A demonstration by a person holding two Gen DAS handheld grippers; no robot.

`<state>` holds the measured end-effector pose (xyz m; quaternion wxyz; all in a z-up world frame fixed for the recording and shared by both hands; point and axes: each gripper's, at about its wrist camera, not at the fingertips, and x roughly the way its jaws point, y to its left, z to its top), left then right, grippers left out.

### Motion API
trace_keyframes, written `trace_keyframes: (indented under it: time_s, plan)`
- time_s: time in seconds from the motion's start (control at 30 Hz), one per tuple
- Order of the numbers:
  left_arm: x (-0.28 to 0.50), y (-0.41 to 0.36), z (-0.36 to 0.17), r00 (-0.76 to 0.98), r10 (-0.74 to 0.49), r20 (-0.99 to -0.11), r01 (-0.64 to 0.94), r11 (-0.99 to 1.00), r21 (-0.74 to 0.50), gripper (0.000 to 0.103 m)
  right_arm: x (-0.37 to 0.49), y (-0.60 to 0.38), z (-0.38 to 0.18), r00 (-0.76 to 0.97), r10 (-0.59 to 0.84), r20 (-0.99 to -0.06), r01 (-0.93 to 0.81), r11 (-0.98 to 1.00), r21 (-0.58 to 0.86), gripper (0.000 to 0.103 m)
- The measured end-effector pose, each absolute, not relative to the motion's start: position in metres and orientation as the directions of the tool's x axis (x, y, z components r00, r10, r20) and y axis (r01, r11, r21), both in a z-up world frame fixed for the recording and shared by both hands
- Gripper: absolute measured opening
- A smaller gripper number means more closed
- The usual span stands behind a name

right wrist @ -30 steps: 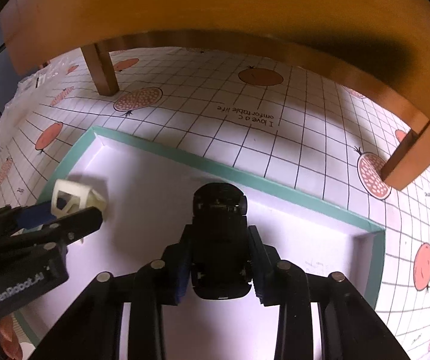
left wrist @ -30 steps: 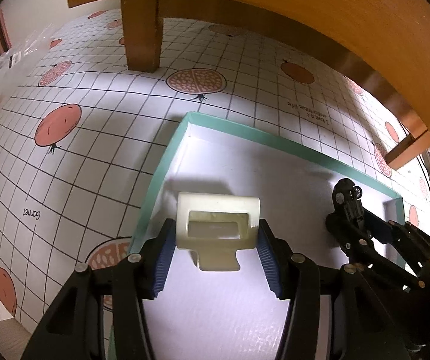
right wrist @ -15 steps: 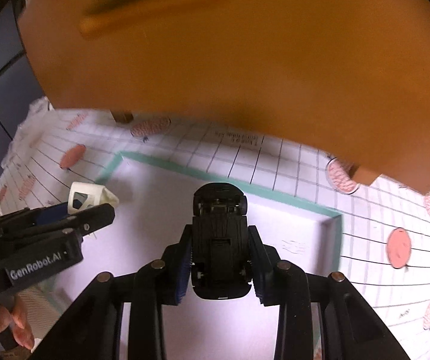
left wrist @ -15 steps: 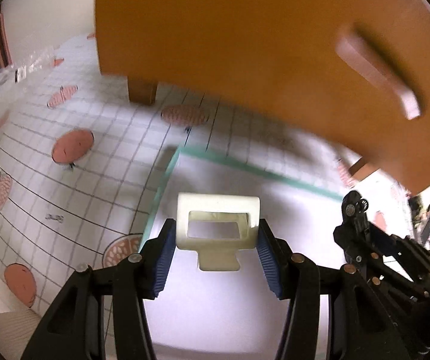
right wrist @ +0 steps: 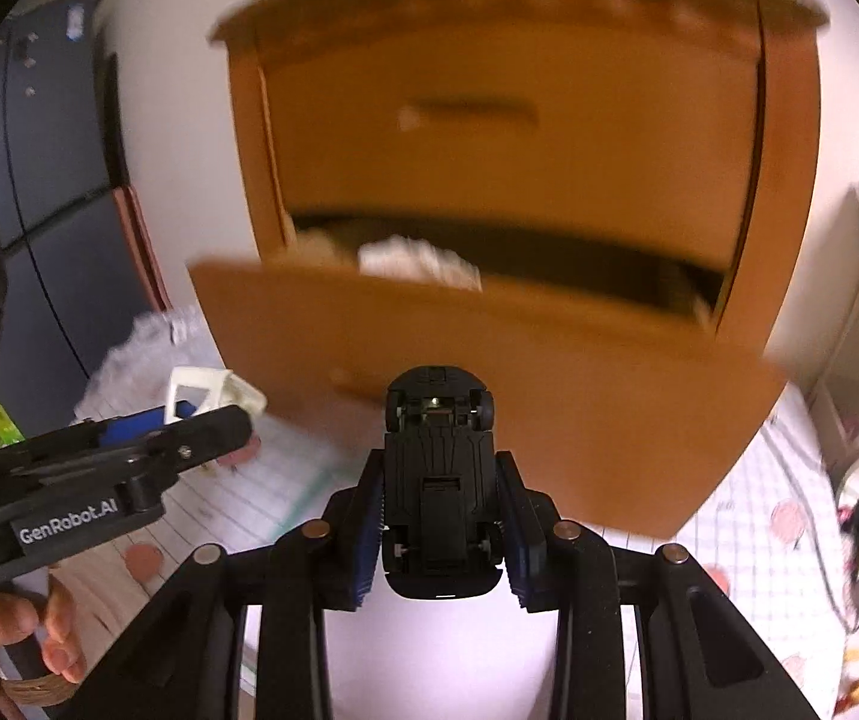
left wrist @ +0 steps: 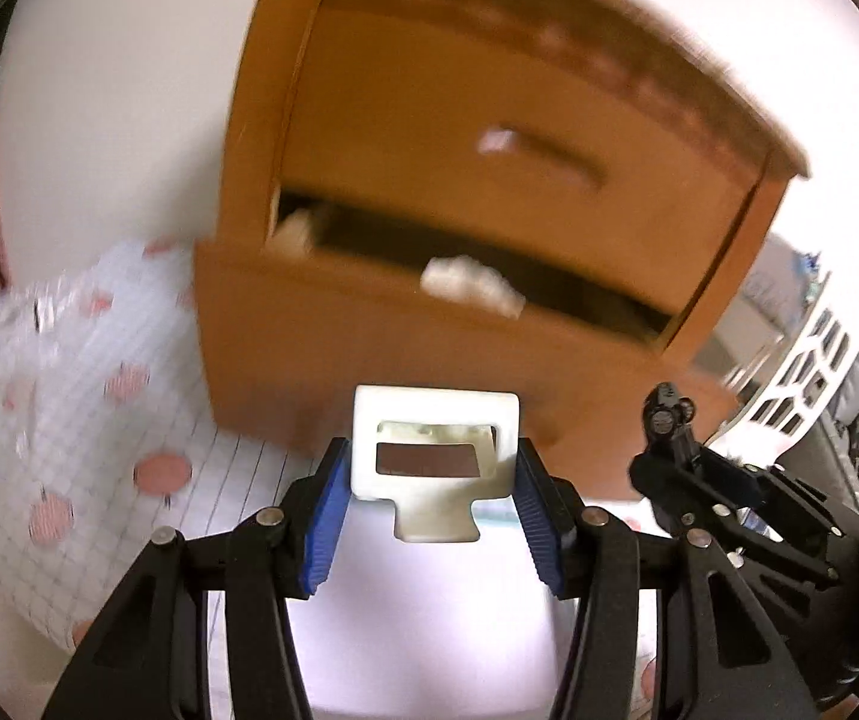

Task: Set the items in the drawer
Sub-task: 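Carry the holder with the left tool while the right tool carries the car to the drawer, then open the left tool to drop the holder while the right tool releases the car into the drawer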

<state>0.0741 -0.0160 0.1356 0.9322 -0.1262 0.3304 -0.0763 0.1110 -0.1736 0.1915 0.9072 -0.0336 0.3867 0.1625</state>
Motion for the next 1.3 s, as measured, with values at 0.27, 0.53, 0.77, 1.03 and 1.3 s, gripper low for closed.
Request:
trace_keyframes:
  time_s: [0.27, 0.53, 0.77, 1.03, 1.3]
  plan:
    - [0.1, -0.025, 0.206, 0.827, -0.24, -0.508, 0.123, 0.96, -0.253, 0.054, 0.142, -0.176, 0.252, 0.717, 0.264, -0.645, -0.329, 0.944, 0.02, 0.036]
    - [0.141, -0.033, 0.23, 0.823, -0.24, -0.514, 0.14, 0.964, -0.226, 0.054, 0.176, -0.175, 0.275, 0.73, 0.216, -0.648, -0.319, 0.947, -0.044, 0.036]
    - [0.171, -0.033, 0.212, 0.788, -0.216, -0.576, 0.109, 0.97, -0.216, 0.054, 0.205, -0.174, 0.249, 0.69, 0.174, -0.703, -0.298, 0.953, -0.056, 0.036]
    - [0.2, -0.039, 0.195, 0.757, -0.185, -0.627, 0.079, 0.978, -0.194, 0.054, 0.233, -0.176, 0.223, 0.644, 0.138, -0.752, -0.259, 0.965, -0.045, 0.036]
    - [0.211, -0.037, 0.184, 0.738, -0.161, -0.655, 0.068, 0.984, -0.166, 0.056, 0.248, -0.176, 0.212, 0.626, 0.123, -0.77, -0.229, 0.973, -0.031, 0.037]
